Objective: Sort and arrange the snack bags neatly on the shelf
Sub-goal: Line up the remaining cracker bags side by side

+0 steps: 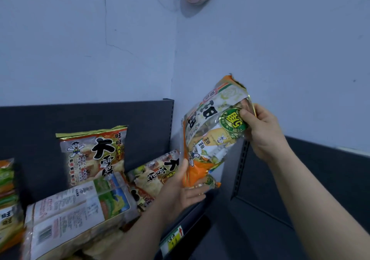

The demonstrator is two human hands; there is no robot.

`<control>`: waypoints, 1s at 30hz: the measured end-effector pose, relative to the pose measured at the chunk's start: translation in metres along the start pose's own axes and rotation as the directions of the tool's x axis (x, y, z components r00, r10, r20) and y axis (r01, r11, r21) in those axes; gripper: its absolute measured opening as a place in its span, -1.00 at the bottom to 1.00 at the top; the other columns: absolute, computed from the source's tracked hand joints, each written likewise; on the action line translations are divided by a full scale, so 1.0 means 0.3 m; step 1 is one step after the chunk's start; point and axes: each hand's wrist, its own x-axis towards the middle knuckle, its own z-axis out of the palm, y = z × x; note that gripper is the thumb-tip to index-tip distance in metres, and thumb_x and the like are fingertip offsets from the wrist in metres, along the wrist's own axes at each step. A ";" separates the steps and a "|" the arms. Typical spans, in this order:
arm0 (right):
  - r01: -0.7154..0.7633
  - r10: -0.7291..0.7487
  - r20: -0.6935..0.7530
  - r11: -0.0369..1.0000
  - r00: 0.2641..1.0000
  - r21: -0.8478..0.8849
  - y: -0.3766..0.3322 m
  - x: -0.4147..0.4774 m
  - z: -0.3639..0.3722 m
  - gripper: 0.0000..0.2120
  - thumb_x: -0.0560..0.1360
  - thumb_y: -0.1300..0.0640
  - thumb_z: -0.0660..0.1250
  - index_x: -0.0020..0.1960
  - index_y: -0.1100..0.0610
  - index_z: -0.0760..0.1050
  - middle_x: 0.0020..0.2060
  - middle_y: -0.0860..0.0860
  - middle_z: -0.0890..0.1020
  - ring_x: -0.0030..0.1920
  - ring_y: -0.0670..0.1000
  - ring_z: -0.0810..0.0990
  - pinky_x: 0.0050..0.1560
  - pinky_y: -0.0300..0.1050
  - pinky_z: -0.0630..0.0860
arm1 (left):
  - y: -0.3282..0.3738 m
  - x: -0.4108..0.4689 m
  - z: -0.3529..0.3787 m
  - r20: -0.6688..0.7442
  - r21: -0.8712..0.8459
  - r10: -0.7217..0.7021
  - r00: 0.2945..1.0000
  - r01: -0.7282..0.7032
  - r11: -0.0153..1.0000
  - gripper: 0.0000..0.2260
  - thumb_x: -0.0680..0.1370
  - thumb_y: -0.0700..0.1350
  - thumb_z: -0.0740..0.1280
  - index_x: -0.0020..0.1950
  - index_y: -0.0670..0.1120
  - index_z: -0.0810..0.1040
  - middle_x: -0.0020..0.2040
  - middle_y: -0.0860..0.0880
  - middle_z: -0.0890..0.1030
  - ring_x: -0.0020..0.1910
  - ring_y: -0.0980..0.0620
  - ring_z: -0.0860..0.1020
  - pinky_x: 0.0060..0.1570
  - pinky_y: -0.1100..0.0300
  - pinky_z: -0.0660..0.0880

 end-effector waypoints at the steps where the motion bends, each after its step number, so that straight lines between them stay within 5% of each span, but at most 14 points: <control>1: -0.012 0.012 0.031 1.000 0.999 0.008 -0.001 -0.017 0.008 -0.81 0.61 0.31 0.19 -0.01 0.11 0.54 -0.22 -0.02 0.69 -0.22 -0.07 0.66 -0.23 -0.17 0.63 | 0.017 -0.001 0.004 0.006 -0.104 0.034 0.999 -0.033 0.994 -0.49 0.51 0.24 0.23 0.28 -0.08 0.53 0.18 -0.17 0.64 0.16 -0.19 0.61 0.21 -0.14 0.50; 5: -0.084 0.085 0.127 0.996 0.988 -0.006 0.060 -0.085 0.050 -0.81 0.60 0.32 0.20 0.05 0.14 0.55 -0.12 0.04 0.68 -0.14 -0.03 0.65 -0.08 -0.15 0.62 | 0.070 -0.042 -0.040 -0.112 -0.187 0.129 0.985 -0.148 0.971 -0.49 0.44 0.03 0.46 0.34 -0.10 0.49 0.18 -0.20 0.64 0.20 -0.27 0.58 0.26 -0.25 0.44; 7: -0.103 0.118 0.125 0.987 0.985 -0.120 0.110 -0.102 0.068 -0.86 0.58 0.30 0.24 -0.01 0.12 0.55 -0.25 -0.04 0.66 -0.25 -0.06 0.61 -0.23 -0.23 0.56 | 0.088 -0.088 -0.097 -0.240 -0.133 0.181 0.954 -0.217 0.967 -0.55 0.42 -0.05 0.47 0.28 -0.08 0.50 0.10 -0.18 0.68 0.06 -0.22 0.65 0.04 -0.17 0.59; 9: -0.141 0.171 0.098 0.956 0.980 -0.257 0.164 -0.109 0.096 -0.94 0.54 0.19 0.34 0.01 0.15 0.53 -0.29 -0.04 0.59 -0.28 -0.04 0.54 -0.31 -0.23 0.43 | 0.115 -0.152 -0.166 -0.369 0.013 0.265 0.891 -0.280 0.960 -0.51 0.34 -0.03 0.52 0.24 -0.02 0.52 0.06 -0.10 0.70 0.02 -0.17 0.67 0.05 -0.15 0.59; 13: -0.161 0.206 0.088 0.918 0.975 -0.363 0.225 -0.123 0.239 -0.33 0.45 -0.03 0.46 0.46 0.11 0.28 0.31 0.08 0.46 0.31 0.02 0.45 0.25 -0.05 0.41 | 0.188 -0.324 -0.296 -0.444 0.393 0.441 0.781 -0.273 0.878 -0.62 0.39 -0.07 0.55 0.15 0.09 0.54 0.00 0.02 0.70 -0.03 -0.05 0.68 0.00 -0.13 0.62; 16: -0.050 0.165 0.260 0.916 0.951 -0.398 0.215 -0.158 0.402 -0.10 0.35 -0.17 0.49 0.54 0.02 0.15 0.51 -0.05 0.24 0.48 -0.01 0.25 0.43 0.05 0.25 | 0.232 -0.480 -0.376 -0.427 0.537 0.476 0.769 -0.207 0.818 -0.65 0.39 -0.12 0.55 0.10 0.11 0.54 -0.07 0.06 0.70 -0.11 0.03 0.69 -0.10 0.01 0.64; 20: -0.052 0.254 0.497 0.922 0.829 -0.384 0.212 -0.207 0.615 0.10 0.12 -0.34 0.54 0.53 -0.06 0.16 0.49 -0.08 0.28 0.45 0.00 0.31 0.38 0.06 0.34 | 0.260 -0.689 -0.490 -0.460 0.536 0.437 0.773 -0.151 0.831 -0.44 0.31 -0.18 0.61 0.24 0.09 0.51 0.04 -0.01 0.69 -0.03 -0.05 0.69 -0.01 -0.07 0.62; 25: -0.105 0.401 0.750 0.906 0.525 -0.411 0.236 -0.320 0.859 0.11 0.10 -0.23 0.60 0.53 -0.04 0.17 0.38 0.05 0.41 0.26 0.04 0.48 0.28 0.02 0.46 | 0.287 -0.938 -0.590 -0.503 0.554 0.480 0.719 -0.158 0.818 -0.35 0.24 -0.13 0.65 0.28 0.10 0.52 0.12 -0.02 0.67 0.06 -0.05 0.66 0.08 -0.06 0.59; 30: -0.146 0.416 0.789 0.907 0.452 -0.395 0.259 -0.446 1.061 0.26 0.03 -0.30 0.61 0.56 -0.05 0.05 0.47 0.12 0.26 0.39 0.16 0.36 0.31 0.05 0.40 | 0.312 -1.154 -0.651 -0.572 0.529 0.513 0.640 -0.190 0.827 -0.41 0.25 -0.19 0.59 0.25 0.04 0.56 0.09 -0.04 0.68 0.06 -0.08 0.66 0.07 -0.02 0.59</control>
